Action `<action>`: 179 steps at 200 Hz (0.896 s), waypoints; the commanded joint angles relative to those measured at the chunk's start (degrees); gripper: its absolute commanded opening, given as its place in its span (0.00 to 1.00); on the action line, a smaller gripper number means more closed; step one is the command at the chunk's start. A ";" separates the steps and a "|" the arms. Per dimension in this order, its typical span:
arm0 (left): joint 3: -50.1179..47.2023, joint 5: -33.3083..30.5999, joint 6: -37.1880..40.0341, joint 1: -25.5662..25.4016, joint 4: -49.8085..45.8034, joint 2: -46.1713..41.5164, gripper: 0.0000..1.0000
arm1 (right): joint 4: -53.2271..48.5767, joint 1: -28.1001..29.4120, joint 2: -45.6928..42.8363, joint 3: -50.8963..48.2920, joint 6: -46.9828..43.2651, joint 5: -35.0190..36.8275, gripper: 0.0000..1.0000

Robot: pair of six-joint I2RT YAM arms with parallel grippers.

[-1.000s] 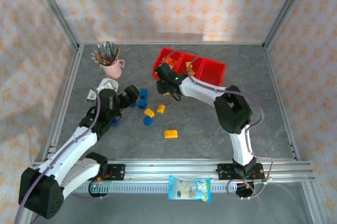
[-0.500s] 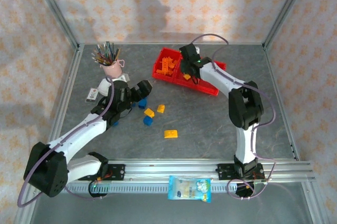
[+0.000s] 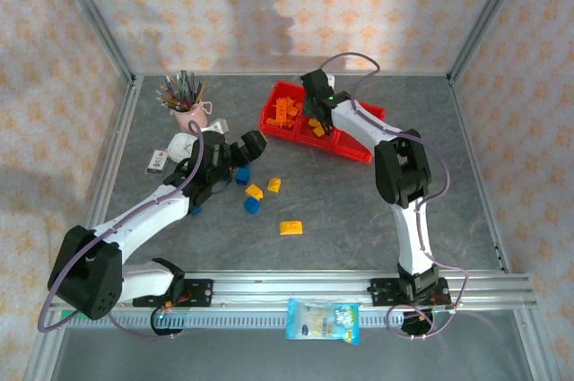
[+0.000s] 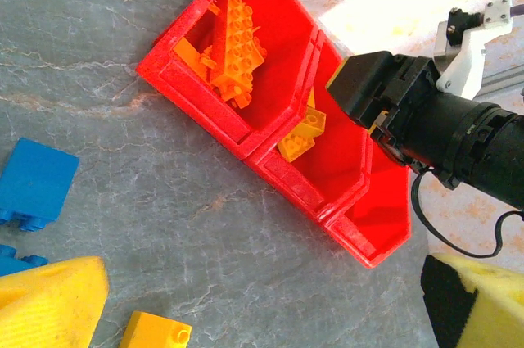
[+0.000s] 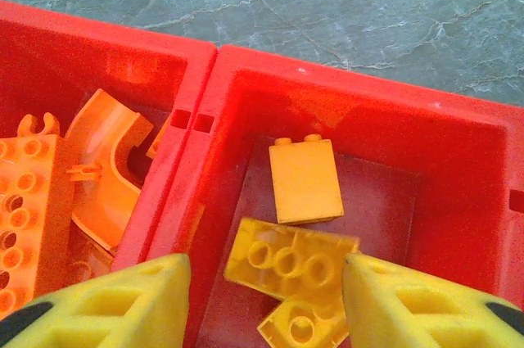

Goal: Sort the legos into containers by color
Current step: Place the lego in the container, then pick up the lego from the center of the table.

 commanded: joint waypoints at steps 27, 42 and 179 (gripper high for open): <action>0.20 -1.62 1.63 -0.25 -1.64 -3.52 0.99 | -0.61 2.23 -10.54 -8.49 -0.40 -1.23 0.55; -1.26 -2.19 1.51 -0.25 -2.26 -4.78 0.99 | -1.02 3.71 -13.01 -11.60 -0.24 -1.54 0.56; -11.52 -7.33 -1.51 2.25 -7.38 -16.78 0.99 | 2.60 18.32 -16.15 -25.58 18.38 -5.78 0.74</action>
